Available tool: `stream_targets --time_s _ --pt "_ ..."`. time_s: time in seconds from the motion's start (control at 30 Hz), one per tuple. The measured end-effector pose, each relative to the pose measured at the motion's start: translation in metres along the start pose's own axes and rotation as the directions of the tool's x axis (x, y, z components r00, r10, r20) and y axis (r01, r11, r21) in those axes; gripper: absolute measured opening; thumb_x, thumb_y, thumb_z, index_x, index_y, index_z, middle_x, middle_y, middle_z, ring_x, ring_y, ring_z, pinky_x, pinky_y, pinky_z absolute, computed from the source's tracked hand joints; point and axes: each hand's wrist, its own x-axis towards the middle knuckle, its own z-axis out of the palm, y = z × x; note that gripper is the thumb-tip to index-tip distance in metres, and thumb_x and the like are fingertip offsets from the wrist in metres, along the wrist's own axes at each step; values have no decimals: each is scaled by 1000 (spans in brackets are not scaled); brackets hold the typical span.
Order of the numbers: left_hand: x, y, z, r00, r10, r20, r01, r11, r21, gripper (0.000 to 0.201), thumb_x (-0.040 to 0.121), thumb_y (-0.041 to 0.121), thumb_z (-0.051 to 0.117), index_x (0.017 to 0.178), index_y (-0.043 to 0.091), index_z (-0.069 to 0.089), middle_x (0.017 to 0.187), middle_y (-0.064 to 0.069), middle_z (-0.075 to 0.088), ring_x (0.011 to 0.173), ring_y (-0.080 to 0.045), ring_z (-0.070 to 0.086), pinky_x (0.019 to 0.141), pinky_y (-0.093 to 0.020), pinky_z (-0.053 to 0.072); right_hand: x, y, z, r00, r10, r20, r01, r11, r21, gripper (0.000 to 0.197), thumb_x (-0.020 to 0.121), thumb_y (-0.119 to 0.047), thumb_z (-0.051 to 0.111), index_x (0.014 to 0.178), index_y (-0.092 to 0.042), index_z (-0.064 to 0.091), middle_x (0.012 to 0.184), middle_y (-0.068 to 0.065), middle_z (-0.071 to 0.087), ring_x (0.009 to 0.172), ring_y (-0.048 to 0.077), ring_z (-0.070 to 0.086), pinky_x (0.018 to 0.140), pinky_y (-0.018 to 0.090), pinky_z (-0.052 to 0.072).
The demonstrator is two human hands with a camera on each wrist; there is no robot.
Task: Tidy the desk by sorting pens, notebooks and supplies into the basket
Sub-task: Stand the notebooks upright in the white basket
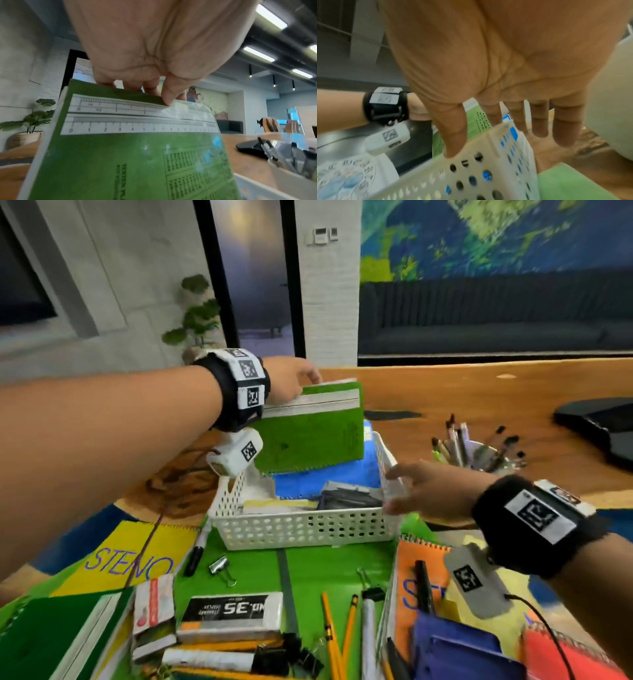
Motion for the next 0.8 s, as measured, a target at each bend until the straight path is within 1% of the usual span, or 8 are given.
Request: stream_targets --time_s 0.1,0.17,0.27,0.33,0.43,0.53,0.67,0.8 --pt "15 20 18 996 41 73 -44 999 33 45 93 5 52 130 28 60 129 -2 62 109 -18 57 84 -20 36 5 10 11 997 -62 44 65 995 -81 68 81 -77 53 136 -35 54 140 -1 55 132 23 50 109 38 41" --pt "20 29 31 988 39 149 -48 998 51 51 92 12 64 141 22 53 134 -3 61 107 -16 55 84 -18 34 6 11 13 996 -73 45 77 994 -82 62 87 -72 52 136 -34 54 142 -1 54 131 22 50 108 37 41" --pt "26 39 51 957 -45 286 8 992 129 82 84 28 78 153 15 34 153 -4 43 136 -23 45 103 -26 35 5 14 14 994 -105 30 107 992 -66 62 92 -66 52 141 -29 53 148 -1 51 131 21 50 108 35 41" --pt "27 41 60 949 -76 307 11 978 209 90 79 35 82 153 15 34 155 -4 41 138 -26 42 108 -32 35 7 14 15 993 -120 23 121 991 -52 61 92 -66 53 139 -28 55 146 -1 53 130 20 51 106 35 42" --pt "30 42 69 959 -70 274 2 971 239 82 73 36 86 142 18 48 137 -5 57 120 -26 56 95 -32 44 6 15 14 992 -124 10 124 992 -15 57 92 -62 56 137 -27 57 143 -1 55 127 20 52 102 34 43" --pt "31 41 72 972 -88 217 34 970 242 86 70 41 87 143 18 46 137 -6 54 121 -27 55 94 -33 44 4 13 15 992 -128 2 128 992 9 56 93 -60 56 138 -27 56 144 -1 55 126 19 53 100 32 42" --pt "34 40 73 964 -60 259 -9 966 260 82 83 42 76 148 9 38 147 -9 49 129 -29 51 100 -35 42 2 13 16 993 -117 -3 117 993 31 56 94 -60 56 139 -26 55 144 -1 54 126 19 53 98 31 43" --pt "31 40 57 974 -45 223 -21 958 286 57 92 37 67 136 8 46 131 -11 58 108 -28 57 85 -33 43 3 14 17 994 -110 7 110 993 39 56 93 -60 56 138 -27 55 143 0 55 123 19 54 91 29 42"
